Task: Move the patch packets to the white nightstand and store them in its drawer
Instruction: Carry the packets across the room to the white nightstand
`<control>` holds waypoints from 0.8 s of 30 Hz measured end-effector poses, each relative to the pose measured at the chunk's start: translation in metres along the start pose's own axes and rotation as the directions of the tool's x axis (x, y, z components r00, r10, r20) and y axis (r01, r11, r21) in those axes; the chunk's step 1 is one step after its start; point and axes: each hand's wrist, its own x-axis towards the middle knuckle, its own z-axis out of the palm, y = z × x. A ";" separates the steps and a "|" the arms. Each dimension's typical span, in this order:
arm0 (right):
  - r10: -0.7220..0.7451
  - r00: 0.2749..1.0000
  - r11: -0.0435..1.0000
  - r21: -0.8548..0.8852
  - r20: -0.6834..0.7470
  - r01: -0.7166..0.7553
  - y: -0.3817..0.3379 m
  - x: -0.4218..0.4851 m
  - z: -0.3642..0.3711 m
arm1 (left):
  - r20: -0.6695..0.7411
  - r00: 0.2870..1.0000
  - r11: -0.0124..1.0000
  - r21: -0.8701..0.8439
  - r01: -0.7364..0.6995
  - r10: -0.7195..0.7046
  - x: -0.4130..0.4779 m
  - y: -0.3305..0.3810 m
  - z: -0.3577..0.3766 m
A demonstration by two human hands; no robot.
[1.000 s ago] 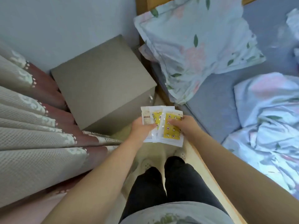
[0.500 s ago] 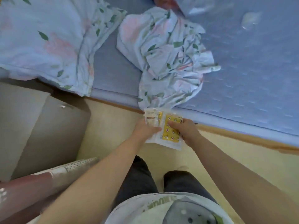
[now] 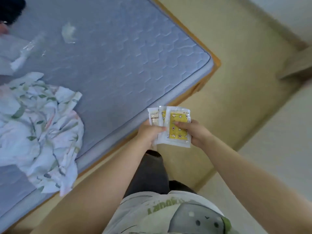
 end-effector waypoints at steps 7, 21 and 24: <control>-0.012 0.942 0.958 0.267 -0.336 0.108 -0.105 0.031 -0.116 | 0.281 0.958 0.972 0.208 -0.112 0.050 0.090 0.116 0.150; 0.065 0.796 0.899 0.381 -0.602 0.215 -0.337 0.053 -0.365 | 0.595 0.804 0.778 0.509 -0.368 -0.009 0.205 0.306 0.467; 0.030 0.811 0.913 0.346 -0.585 0.215 -0.394 0.079 -0.429 | 0.596 0.803 0.805 0.470 -0.364 0.015 0.235 0.342 0.529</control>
